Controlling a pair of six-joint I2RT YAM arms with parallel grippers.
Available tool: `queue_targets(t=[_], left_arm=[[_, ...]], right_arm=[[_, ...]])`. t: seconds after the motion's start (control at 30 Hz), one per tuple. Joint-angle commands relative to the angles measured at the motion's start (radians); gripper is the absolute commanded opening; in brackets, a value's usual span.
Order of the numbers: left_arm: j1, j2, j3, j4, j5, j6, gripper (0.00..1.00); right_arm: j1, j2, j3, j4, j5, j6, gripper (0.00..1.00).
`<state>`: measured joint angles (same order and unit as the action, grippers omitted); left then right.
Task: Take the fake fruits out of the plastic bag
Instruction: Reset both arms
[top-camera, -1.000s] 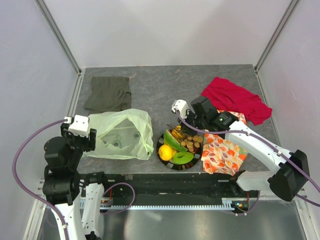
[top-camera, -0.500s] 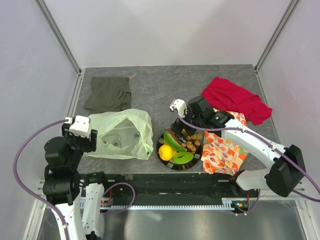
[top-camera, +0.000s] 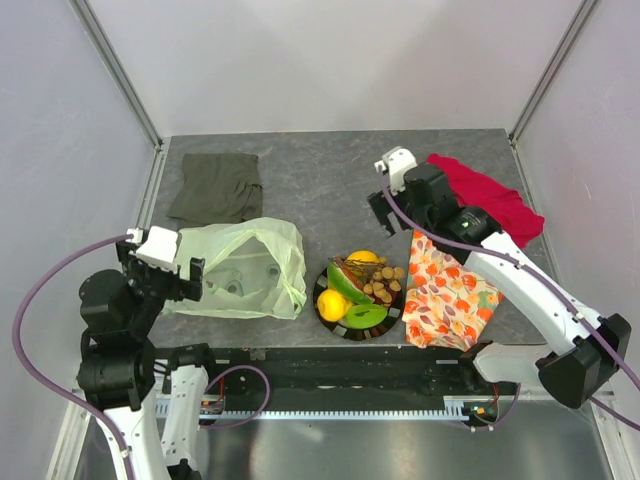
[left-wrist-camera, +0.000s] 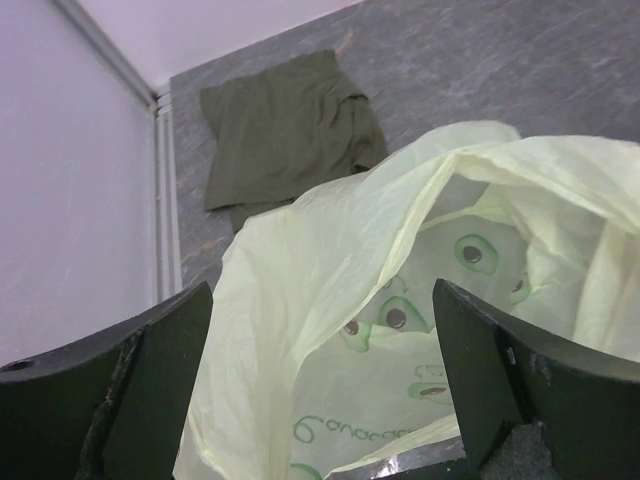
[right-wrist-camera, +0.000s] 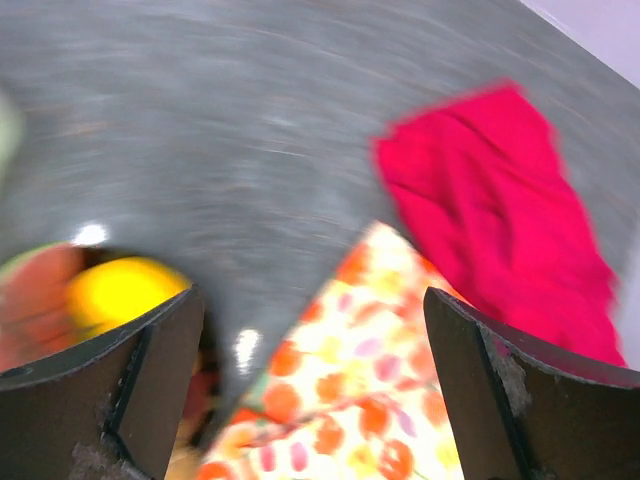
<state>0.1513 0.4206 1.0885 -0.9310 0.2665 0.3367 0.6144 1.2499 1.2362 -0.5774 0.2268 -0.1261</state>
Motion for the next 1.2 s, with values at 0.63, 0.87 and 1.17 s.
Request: queue_targets(t=[0.63,0.87,1.17], left_arm=[[0.007,0.300,0.062,0.172,0.304,-0.218,0.99],[0.007,0.314,0.042,0.178,0.287,-0.225,0.99],[0.005,0.314,0.030,0.172,0.232,-0.232,0.99]], right_arm=[[-0.232,-0.282,-0.187,-0.093,0.287,0.160,0.98],[-0.232,-0.316,-0.185,-0.099,0.264,0.157,0.98],[-0.266,-0.351,-0.235,-0.076,0.201,0.187,0.98]])
